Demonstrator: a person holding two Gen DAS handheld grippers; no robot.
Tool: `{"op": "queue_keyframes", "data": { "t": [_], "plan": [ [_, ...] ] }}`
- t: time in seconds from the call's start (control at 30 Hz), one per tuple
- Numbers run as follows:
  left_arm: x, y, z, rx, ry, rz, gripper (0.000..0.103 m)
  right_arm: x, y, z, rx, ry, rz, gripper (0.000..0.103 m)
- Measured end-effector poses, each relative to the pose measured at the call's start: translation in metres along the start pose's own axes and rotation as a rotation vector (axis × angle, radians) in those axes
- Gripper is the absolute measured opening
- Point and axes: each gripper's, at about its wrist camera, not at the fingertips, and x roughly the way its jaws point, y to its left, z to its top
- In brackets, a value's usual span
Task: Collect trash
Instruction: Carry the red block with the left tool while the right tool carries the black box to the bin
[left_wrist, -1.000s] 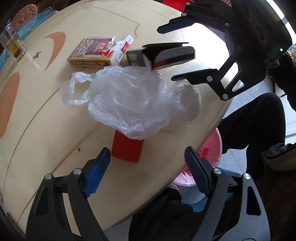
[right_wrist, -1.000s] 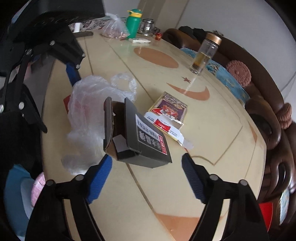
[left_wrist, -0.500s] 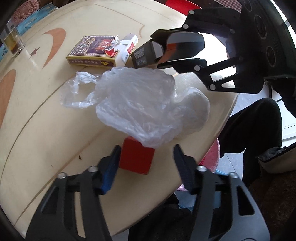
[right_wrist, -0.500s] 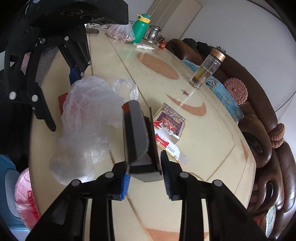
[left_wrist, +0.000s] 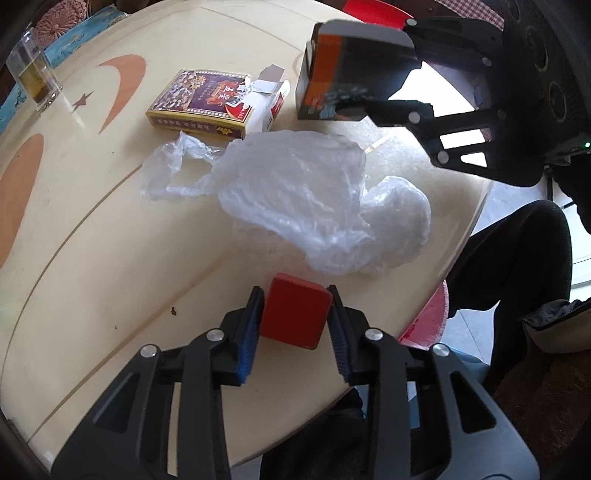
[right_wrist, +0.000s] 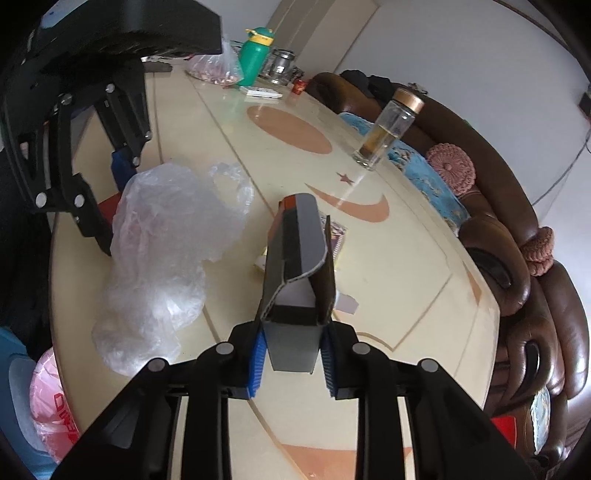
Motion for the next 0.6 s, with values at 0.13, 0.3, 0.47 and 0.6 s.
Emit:
{"op": "queue_keyframes", "data": {
  "t": [0.13, 0.3, 0.47, 0.6],
  "plan": [
    [-0.001, -0.002, 0.000, 0.005, -0.004, 0.020, 0.034, -0.003, -0.004, 0.000, 0.036, 0.006, -0.021, 0.026],
    [-0.005, -0.008, 0.000, 0.011, -0.015, 0.042, 0.034, -0.004, -0.010, -0.001, 0.083, 0.029, -0.052, 0.026],
    [-0.005, -0.020, -0.004, 0.014, -0.025, 0.058, 0.034, -0.012, -0.017, -0.004, 0.131, 0.041, -0.079, 0.026],
    [-0.012, -0.026, -0.005, 0.017, -0.040, 0.068, 0.034, -0.018, -0.018, -0.005, 0.139, 0.052, -0.106, 0.025]
  ]
}}
